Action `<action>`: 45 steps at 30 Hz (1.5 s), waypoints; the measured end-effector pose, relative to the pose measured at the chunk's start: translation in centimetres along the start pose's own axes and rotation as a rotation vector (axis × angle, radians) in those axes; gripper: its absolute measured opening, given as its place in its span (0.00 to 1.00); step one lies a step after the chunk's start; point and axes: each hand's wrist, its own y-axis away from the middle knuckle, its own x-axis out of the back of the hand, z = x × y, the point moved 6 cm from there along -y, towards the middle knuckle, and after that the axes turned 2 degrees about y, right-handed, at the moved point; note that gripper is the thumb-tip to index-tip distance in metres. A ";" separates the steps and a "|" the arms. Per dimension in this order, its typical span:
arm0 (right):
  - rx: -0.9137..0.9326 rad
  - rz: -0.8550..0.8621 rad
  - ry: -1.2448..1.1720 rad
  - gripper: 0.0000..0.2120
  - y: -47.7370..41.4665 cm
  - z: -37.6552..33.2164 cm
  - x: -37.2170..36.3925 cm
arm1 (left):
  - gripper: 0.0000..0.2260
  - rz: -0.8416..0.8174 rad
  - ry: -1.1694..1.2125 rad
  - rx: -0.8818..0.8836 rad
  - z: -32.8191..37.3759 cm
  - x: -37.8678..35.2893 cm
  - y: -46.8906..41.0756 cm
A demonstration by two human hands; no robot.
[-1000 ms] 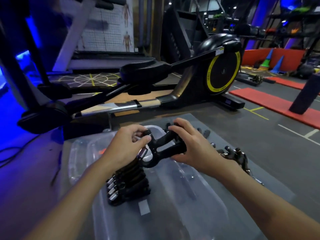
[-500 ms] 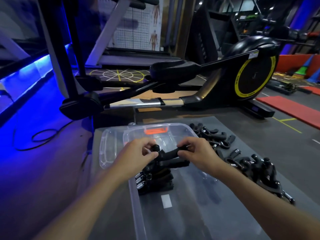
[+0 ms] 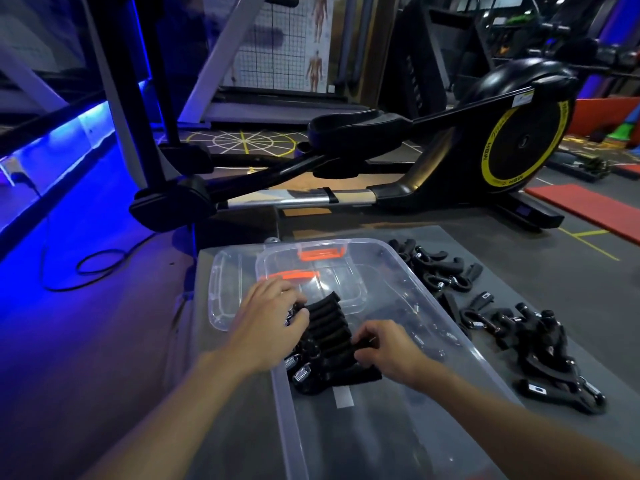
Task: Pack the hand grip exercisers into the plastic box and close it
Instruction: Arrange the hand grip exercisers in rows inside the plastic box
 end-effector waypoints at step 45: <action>0.004 0.005 0.257 0.27 -2.4 2.3 -2.7 | 0.16 -0.026 -0.113 -0.018 1.4 0.3 -0.8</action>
